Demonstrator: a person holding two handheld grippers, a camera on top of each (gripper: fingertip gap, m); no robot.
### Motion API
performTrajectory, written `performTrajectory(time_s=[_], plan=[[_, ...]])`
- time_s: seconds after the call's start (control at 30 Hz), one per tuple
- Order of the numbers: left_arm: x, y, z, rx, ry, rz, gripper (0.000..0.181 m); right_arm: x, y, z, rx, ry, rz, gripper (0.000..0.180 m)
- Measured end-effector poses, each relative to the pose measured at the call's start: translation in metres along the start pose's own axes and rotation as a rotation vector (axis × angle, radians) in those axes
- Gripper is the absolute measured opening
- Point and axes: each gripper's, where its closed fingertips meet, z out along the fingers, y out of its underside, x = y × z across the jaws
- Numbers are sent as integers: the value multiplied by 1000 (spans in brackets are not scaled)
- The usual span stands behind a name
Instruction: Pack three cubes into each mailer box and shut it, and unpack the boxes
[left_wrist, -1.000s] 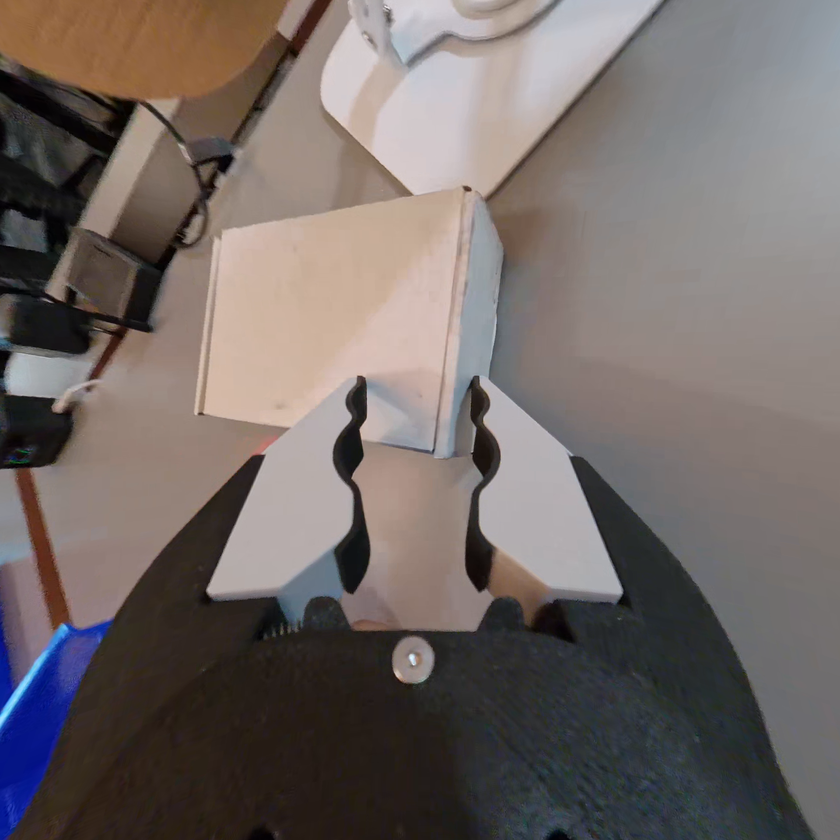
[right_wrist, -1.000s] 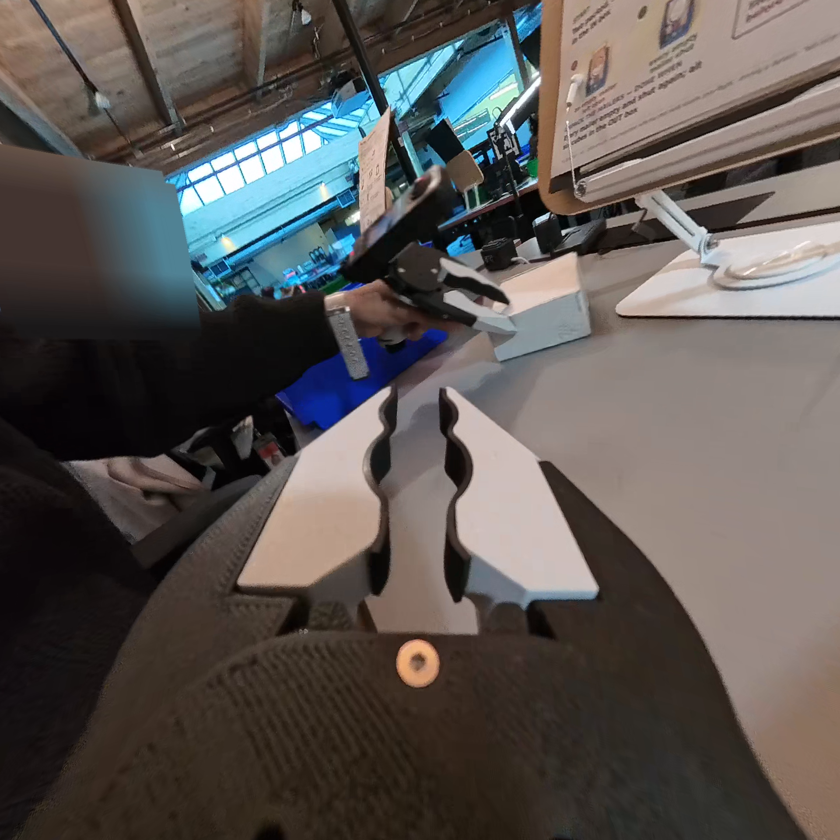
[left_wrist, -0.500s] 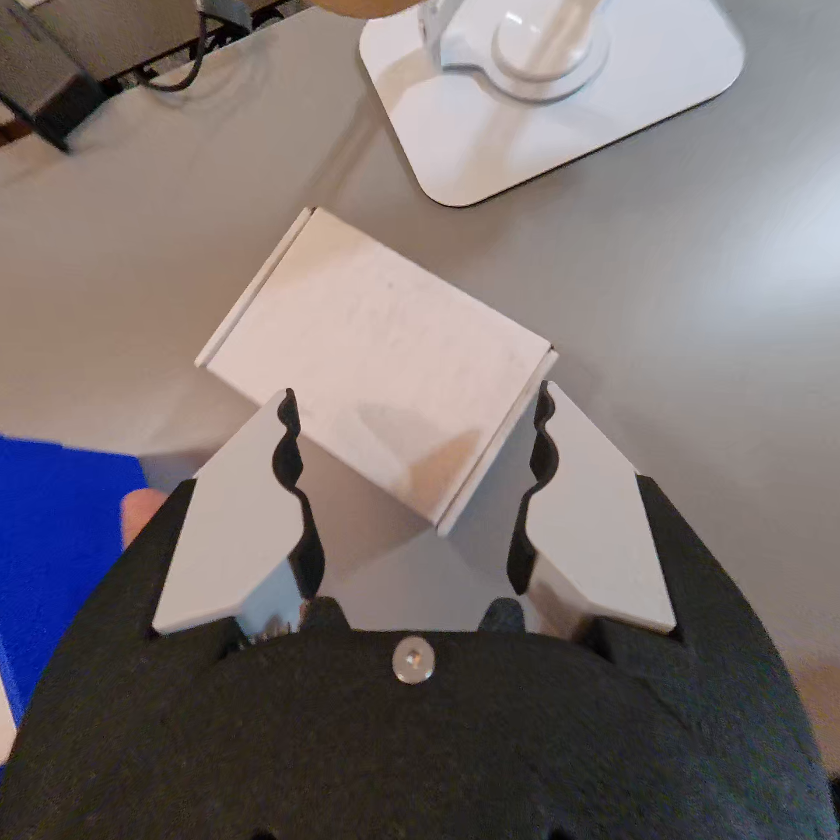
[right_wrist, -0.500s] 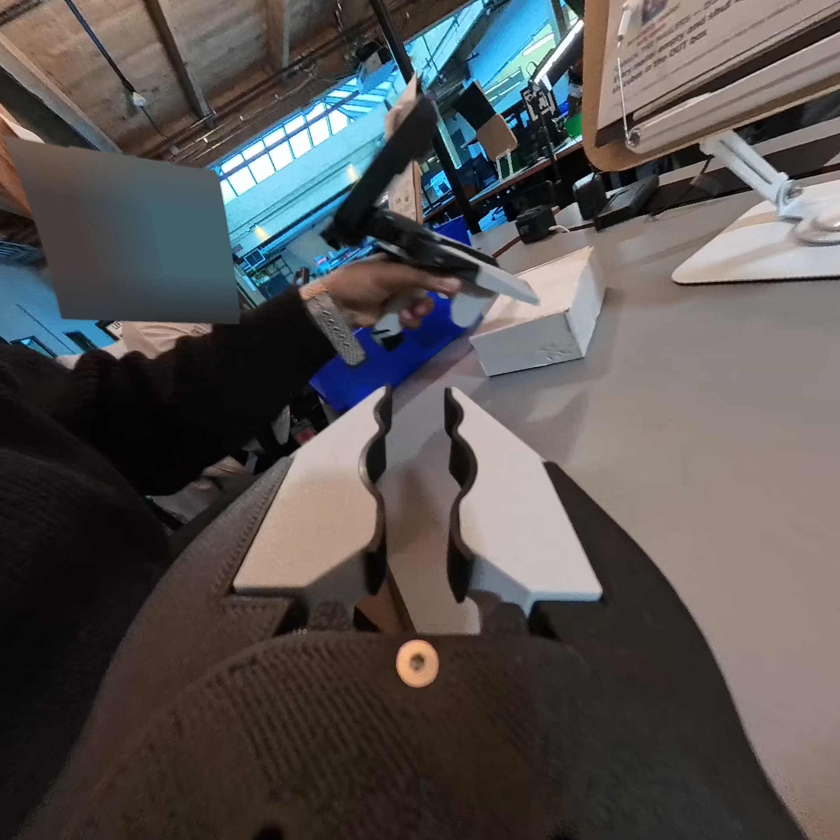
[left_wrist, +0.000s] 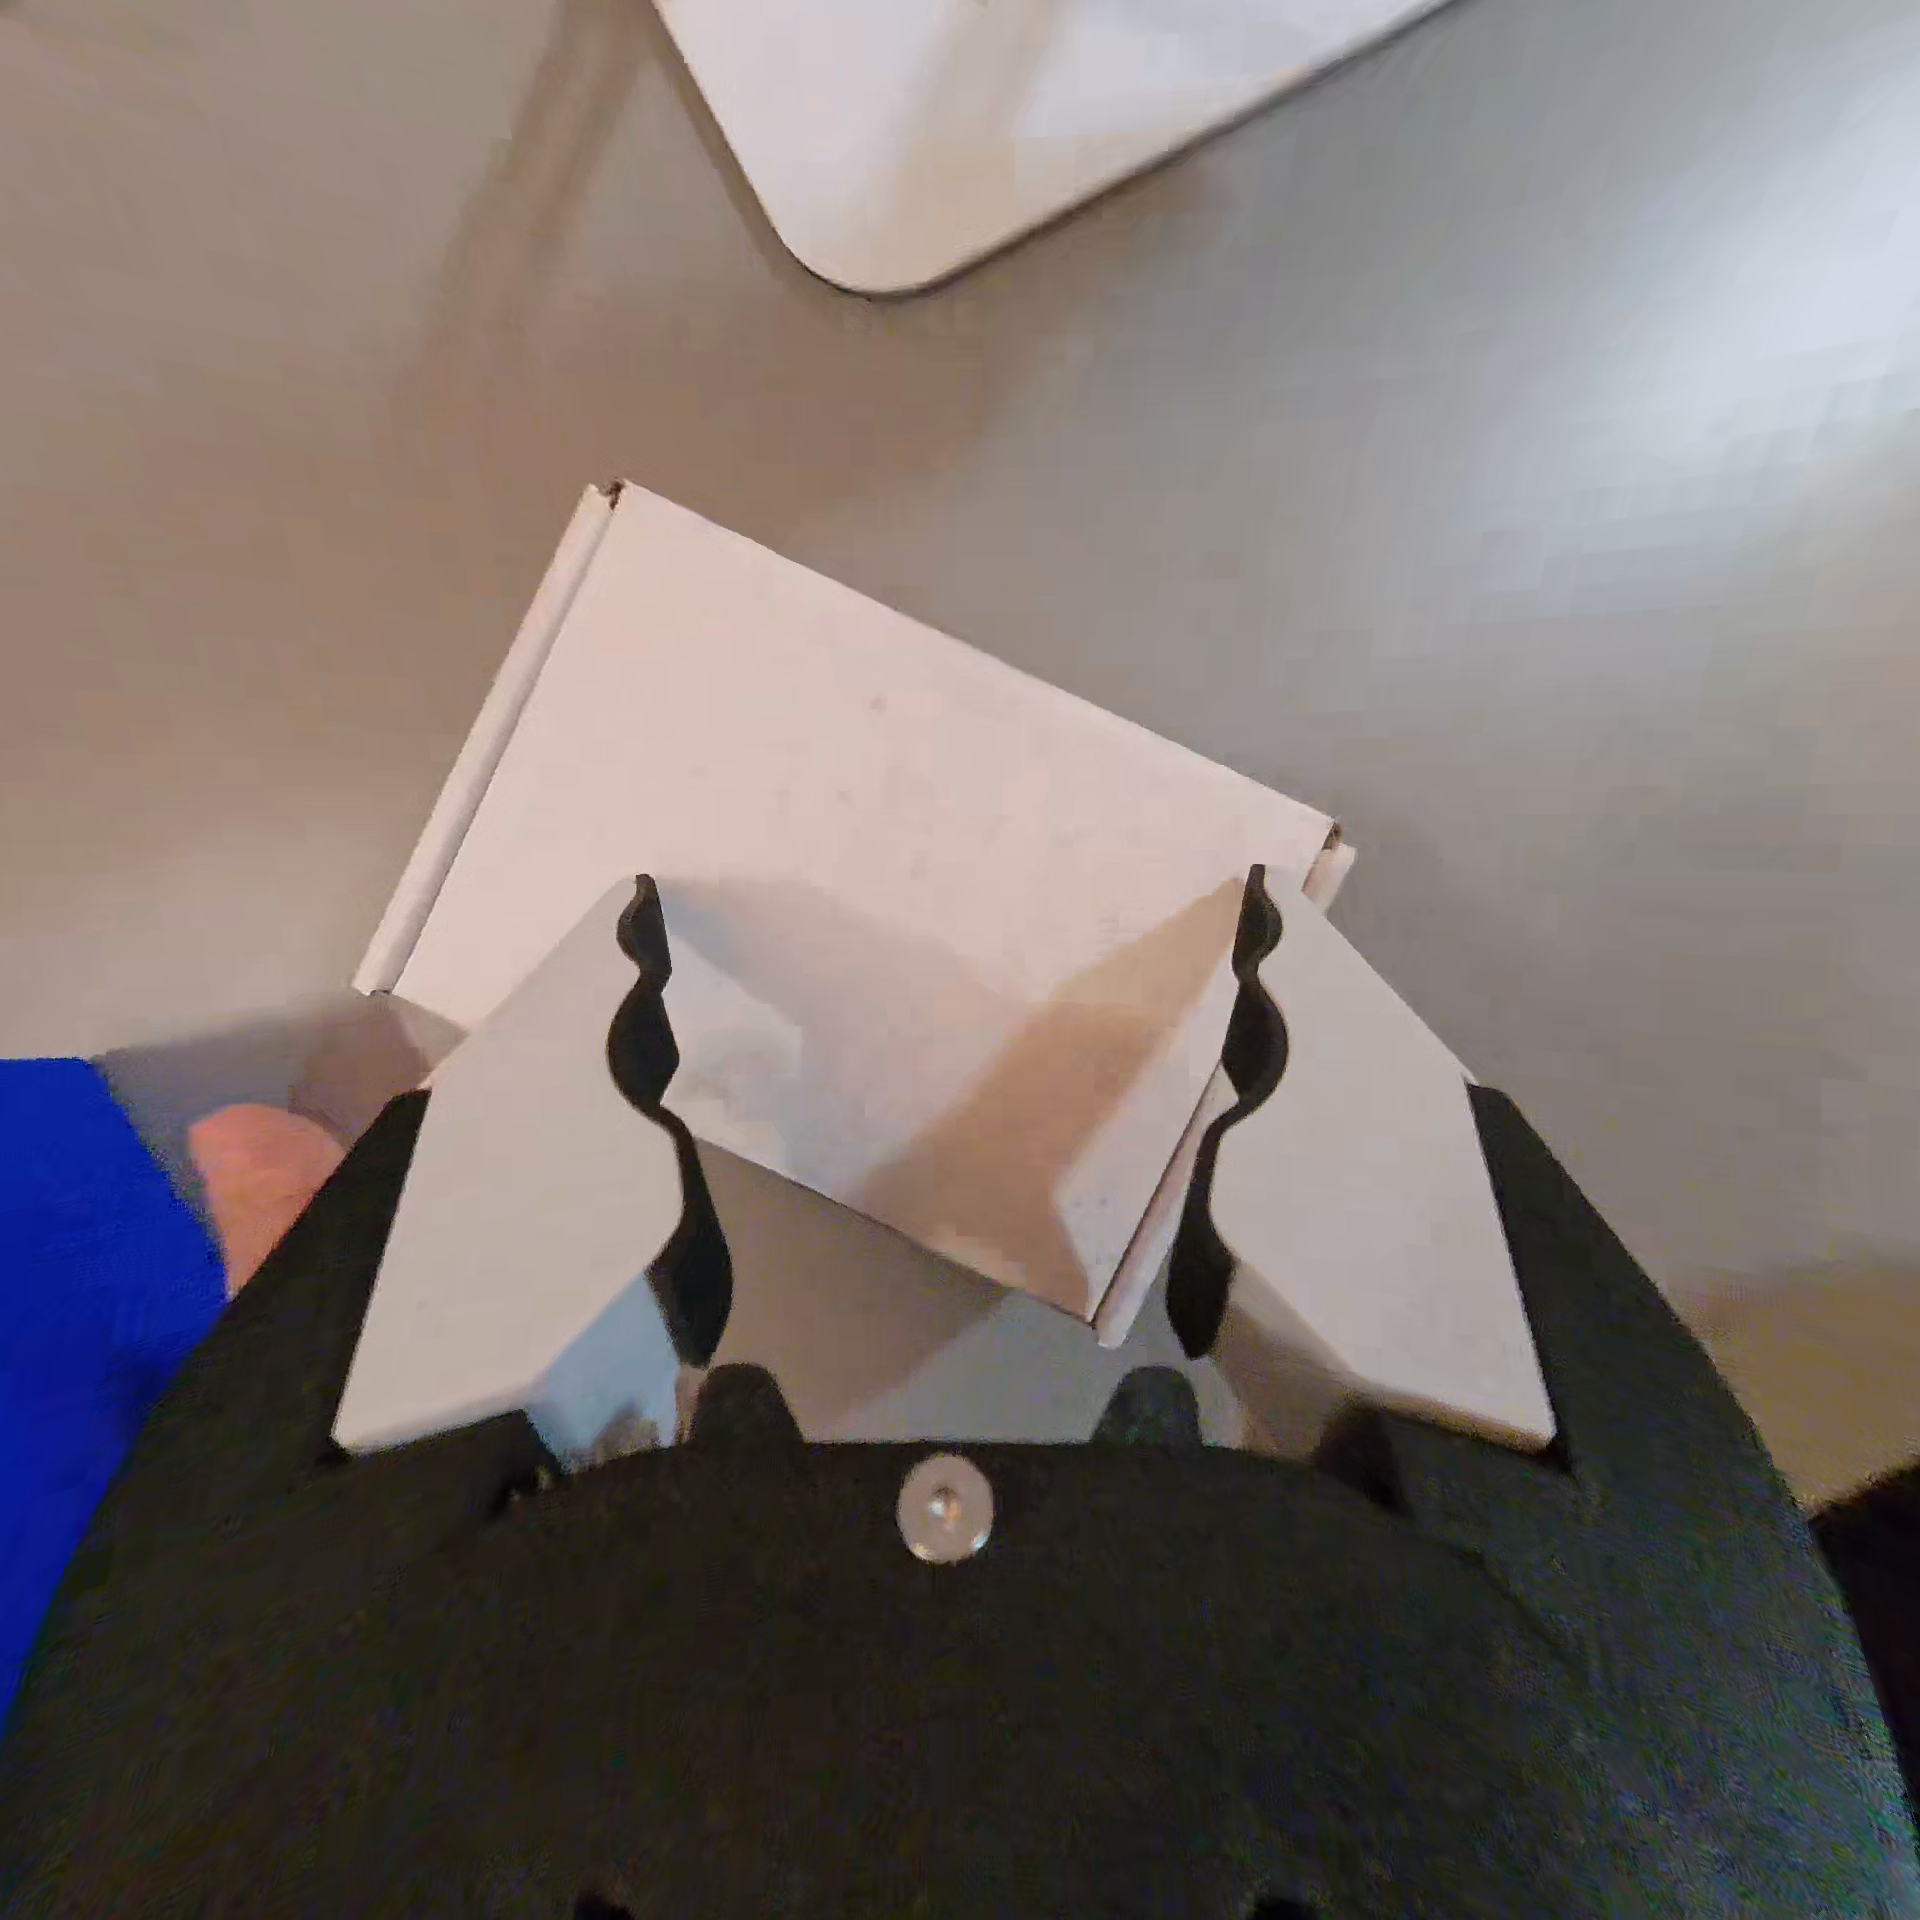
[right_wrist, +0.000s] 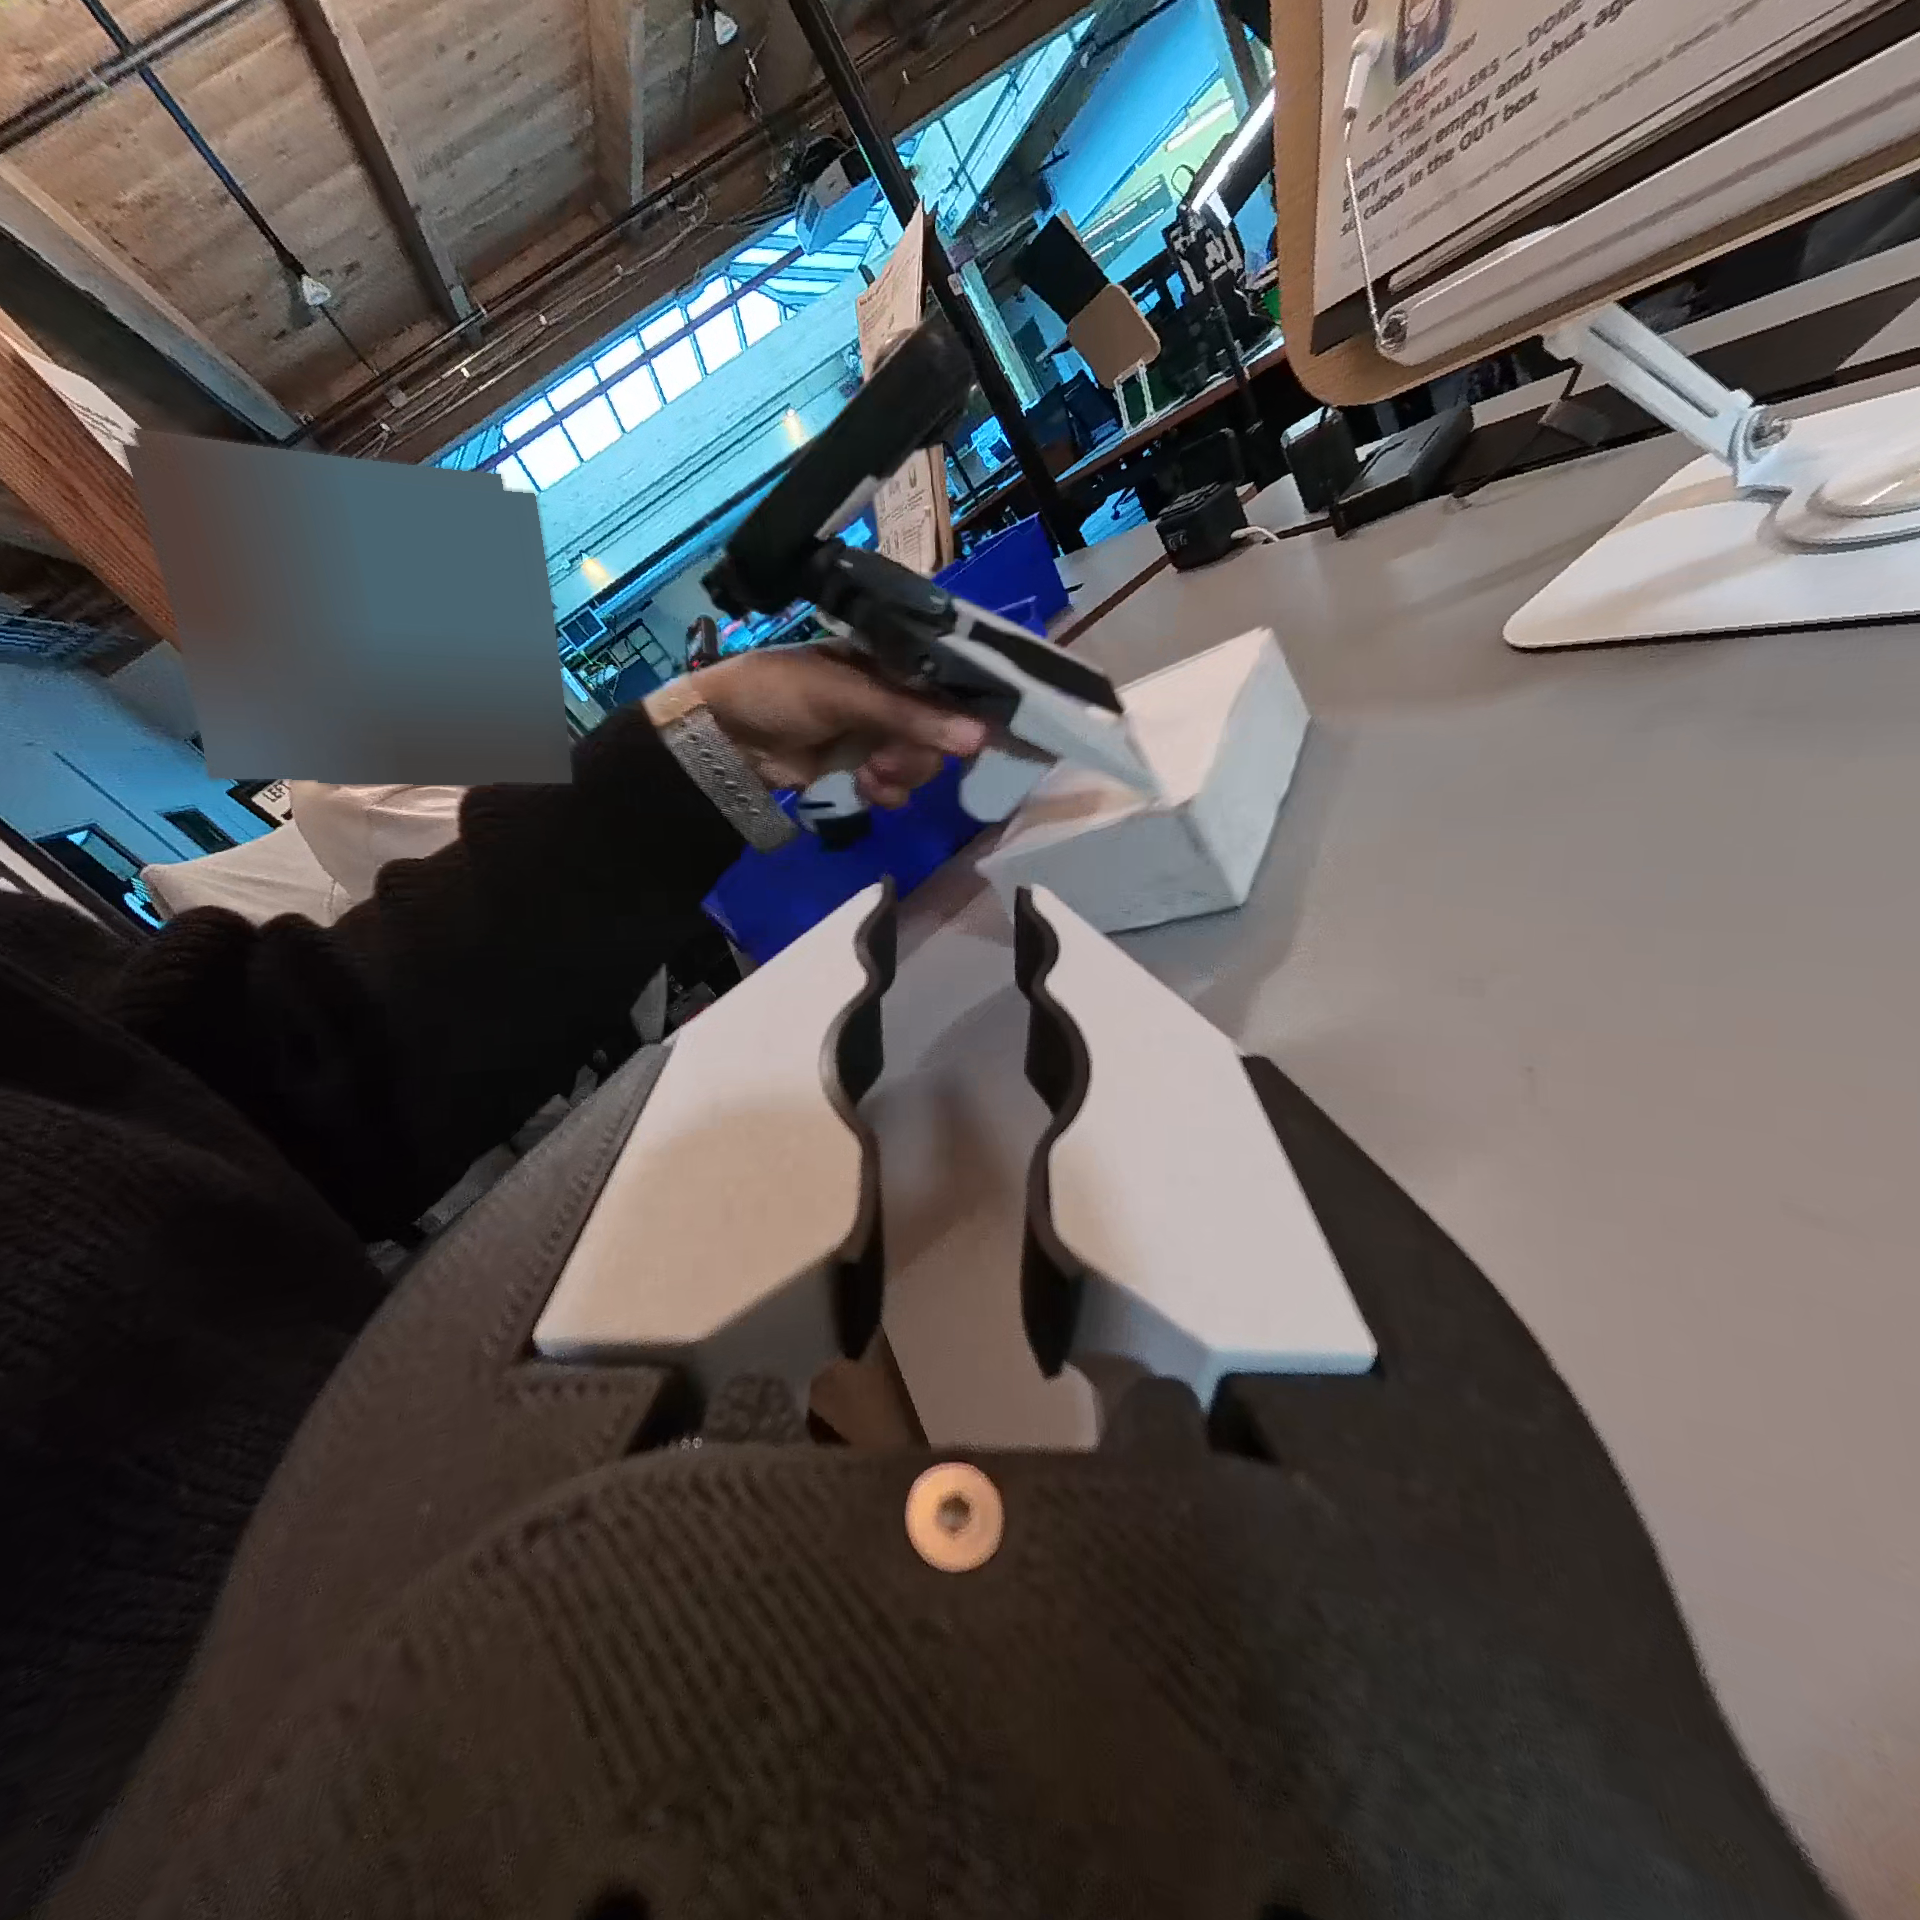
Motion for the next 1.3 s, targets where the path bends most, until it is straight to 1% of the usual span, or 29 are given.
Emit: performTrajectory(time_s=[0.07, 0.1, 0.17, 0.23, 0.33, 0.4, 0.43, 0.5, 0.53, 0.57, 0.6, 0.67, 0.7, 0.77, 0.8, 0.83, 0.9, 0.97, 1.0, 1.03, 1.1, 1.13, 1.17, 1.3], plan=[[6, 19, -16, -80, 61, 15, 106, 0, 0, 0, -2, 3, -7, 21], [9, 21, -24, -73, 92, -9, 107, 0, 1, 1, -7, 8, -17, 21], [8, 15, -37, 1, 108, -88, 107, 0, 3, 2, -21, 18, -41, 21], [3, 9, -38, 55, 67, -146, 111, 0, 6, 4, -32, 19, -50, 21], [6, -2, -26, 104, -4, -148, 118, -3, 6, 5, -28, 4, -33, 21], [13, -9, -13, 90, -57, -89, 120, -4, 2, 4, -14, 5, -37, 20], [9, -9, -6, 62, -129, -37, 121, -3, 1, 3, -10, 10, -46, 20], [3, 2, 7, -44, -248, 72, 133, -2, -1, 1, -11, 24, -66, 20], [4, 8, 11, -85, -263, 95, 134, -1, -2, 0, -9, 29, -71, 20], [11, 12, 13, -103, -227, 101, 130, 0, -3, -1, -5, 30, -70, 20], [16, 19, 12, -132, -205, 113, 134, 0, -4, -1, -1, 27, -63, 20], [25, 34, 8, -174, -162, 149, 149, 1, -3, -2, 3, 19, -37, 20], [28, 44, 2, -203, -152, 178, 152, 1, -3, -2, 5, 14, -21, 20], [26, 66, -12, -270, -170, 215, 146, 1, -4, -3, 15, 5, 2, 20], [22, 73, -19, -270, -182, 201, 139, 1, -5, -3, 20, 5, 5, 20], [17, 78, -26, -250, -196, 162, 131, 2, -6, -4, 21, 8, 3, 20], [10, 80, -38, -151, -207, 48, 122, 2, -5, -3, 17, 13, -3, 21], [6, 73, -49, -10, -210, -61, 124, 1, -3, -1, 12, 6, 4, 21], [7, 74, -51, 27, -200, -85, 124, 0, -2, 0, 11, -1, 12, 21], [5, 78, -52, 27, -200, -95, 126, -1, -1, 1, 9, -8, 21, 21], [2, 90, -50, -41, -201, -112, 130, -3, 0, 2, 8, -17, 27, 20], [0, 91, -53, -44, -215, -117, 129, -3, 0, 2, 6, -15, 19, 21], [0, 90, -57, -35, -223, -117, 123, -3, 0, 3, 1, -9, 6, 21], [-1, 86, -61, -8, -174, -149, 121, -2, 1, 3, -4, 6, -24, 20]])
